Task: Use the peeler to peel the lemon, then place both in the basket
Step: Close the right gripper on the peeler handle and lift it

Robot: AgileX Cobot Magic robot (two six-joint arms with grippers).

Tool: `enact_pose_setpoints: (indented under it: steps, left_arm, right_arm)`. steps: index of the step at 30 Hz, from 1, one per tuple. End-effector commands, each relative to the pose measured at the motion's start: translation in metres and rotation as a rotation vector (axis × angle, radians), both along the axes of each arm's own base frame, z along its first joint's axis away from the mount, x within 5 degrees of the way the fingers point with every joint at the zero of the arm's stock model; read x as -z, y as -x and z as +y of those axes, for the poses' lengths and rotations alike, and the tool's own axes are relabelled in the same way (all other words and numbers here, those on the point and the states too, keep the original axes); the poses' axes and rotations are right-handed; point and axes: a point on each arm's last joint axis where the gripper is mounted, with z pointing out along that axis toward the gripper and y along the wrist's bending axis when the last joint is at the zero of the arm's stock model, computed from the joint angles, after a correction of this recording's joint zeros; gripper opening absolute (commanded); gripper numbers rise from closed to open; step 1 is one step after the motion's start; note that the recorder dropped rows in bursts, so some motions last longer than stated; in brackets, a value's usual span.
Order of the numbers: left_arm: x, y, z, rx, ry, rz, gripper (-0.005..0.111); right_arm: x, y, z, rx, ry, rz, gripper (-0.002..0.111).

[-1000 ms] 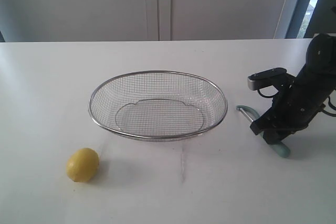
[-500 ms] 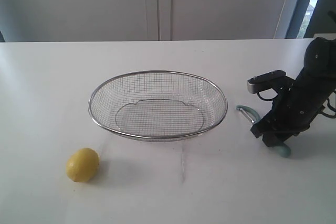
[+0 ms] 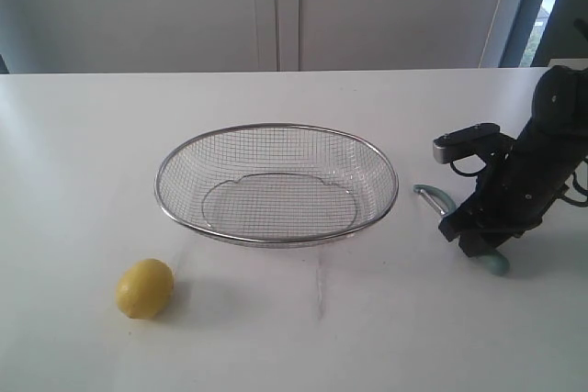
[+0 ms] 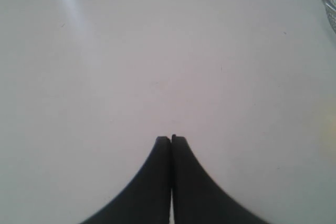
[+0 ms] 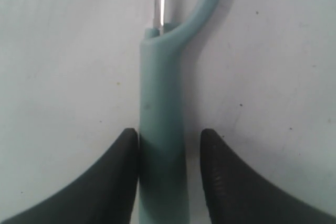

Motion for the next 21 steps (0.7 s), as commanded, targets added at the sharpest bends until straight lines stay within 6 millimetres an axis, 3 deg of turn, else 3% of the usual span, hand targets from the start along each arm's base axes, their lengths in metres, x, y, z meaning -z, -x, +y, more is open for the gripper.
enact_pose_setpoints:
  steps: [1,16,21]
  left_arm:
    - [0.0010,0.0001,-0.0001,-0.003,0.009,-0.004,0.000]
    - [0.0010,0.0001,-0.0001,-0.003,0.009,-0.004,0.000]
    - [0.0010,0.0001,-0.0001,-0.003,0.009,-0.004,0.000]
  right_arm:
    - [-0.0004,0.0002,0.0004,-0.013,0.003,-0.007,0.037]
    - [0.0066,-0.0004,0.0006,-0.008,0.002,0.009,0.036]
    - [0.0090,-0.0003,0.0006,-0.008,0.003,0.018,0.026]
